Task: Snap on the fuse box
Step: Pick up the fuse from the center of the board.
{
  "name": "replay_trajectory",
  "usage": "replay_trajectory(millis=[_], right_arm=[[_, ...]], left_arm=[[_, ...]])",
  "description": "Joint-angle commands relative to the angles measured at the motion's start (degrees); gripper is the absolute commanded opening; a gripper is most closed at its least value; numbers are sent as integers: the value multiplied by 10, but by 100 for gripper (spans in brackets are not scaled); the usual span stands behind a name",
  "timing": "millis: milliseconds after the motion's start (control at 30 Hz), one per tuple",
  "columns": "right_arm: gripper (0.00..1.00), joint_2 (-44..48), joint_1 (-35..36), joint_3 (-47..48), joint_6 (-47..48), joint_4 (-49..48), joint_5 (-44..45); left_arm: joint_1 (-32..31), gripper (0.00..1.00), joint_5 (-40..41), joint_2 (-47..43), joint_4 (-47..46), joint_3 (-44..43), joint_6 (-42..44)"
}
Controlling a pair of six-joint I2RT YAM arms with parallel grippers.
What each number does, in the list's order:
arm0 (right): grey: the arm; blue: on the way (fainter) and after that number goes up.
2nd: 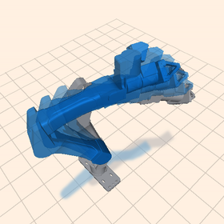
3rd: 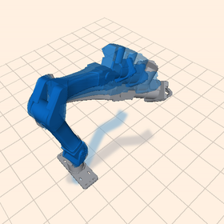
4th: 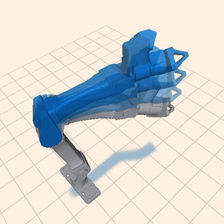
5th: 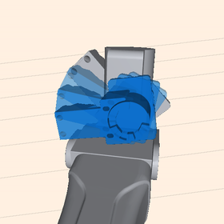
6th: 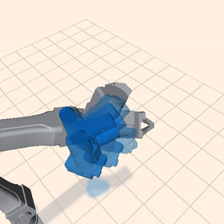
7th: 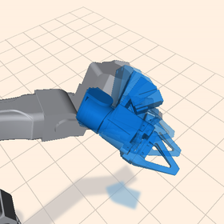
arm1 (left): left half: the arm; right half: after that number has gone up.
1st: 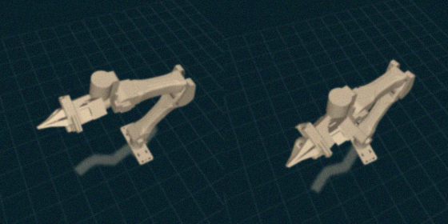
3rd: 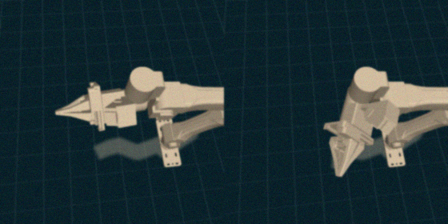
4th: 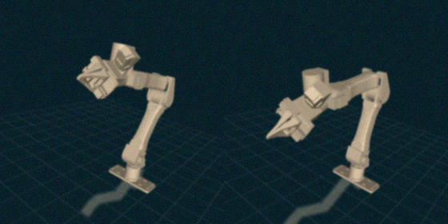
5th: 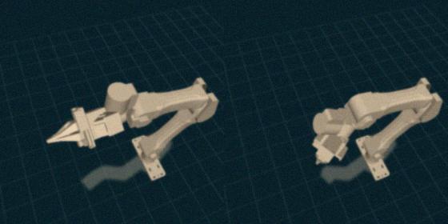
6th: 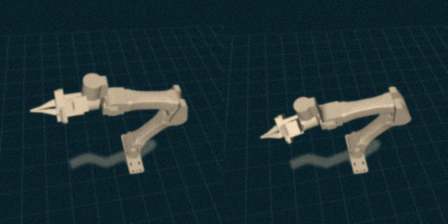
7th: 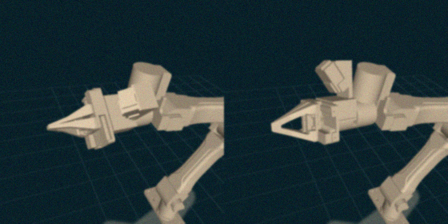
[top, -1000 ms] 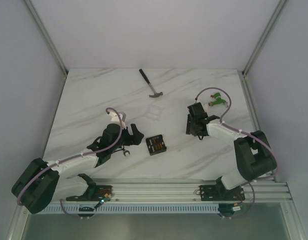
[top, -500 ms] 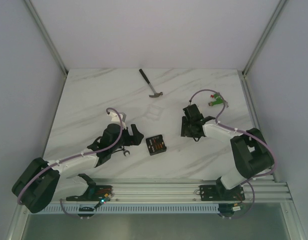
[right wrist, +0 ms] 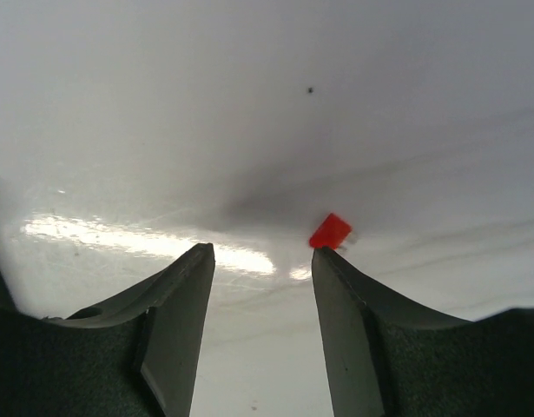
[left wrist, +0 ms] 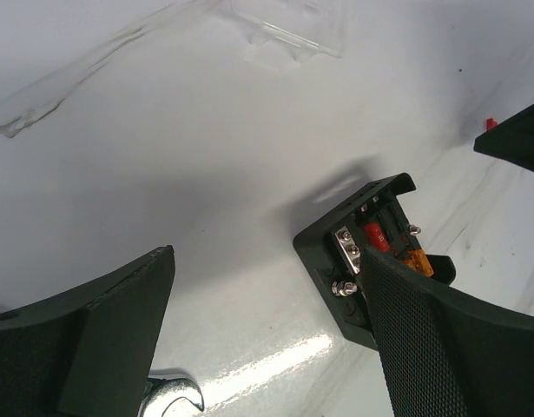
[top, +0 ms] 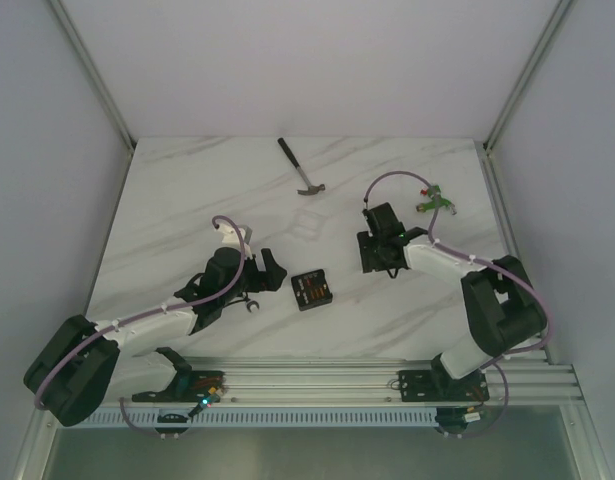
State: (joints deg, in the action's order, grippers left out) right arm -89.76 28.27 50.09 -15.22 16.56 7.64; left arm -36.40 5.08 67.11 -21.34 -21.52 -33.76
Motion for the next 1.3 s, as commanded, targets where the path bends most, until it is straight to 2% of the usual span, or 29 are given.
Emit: replay_trajectory(millis=[0, 167, 500, 1100, 1267], right_arm=[[56, 1, -42, 18, 136, 12, -53], [59, -24, -86, 39, 163, 6, -110], [62, -63, -95, 34, 165, 0, -158], [58, -11, -74, -13, 94, 44, -123], [54, -5, -68, -10, 66, 37, -61]], left_arm=[[0, 96, 8, -8, 5, 1, 9], [0, 96, 9, -11, 5, 1, 9], [0, 96, 6, -14, 6, 1, 9], [0, 97, 9, -15, 8, 1, 10], [0, 97, 9, -14, 8, 2, 9]])
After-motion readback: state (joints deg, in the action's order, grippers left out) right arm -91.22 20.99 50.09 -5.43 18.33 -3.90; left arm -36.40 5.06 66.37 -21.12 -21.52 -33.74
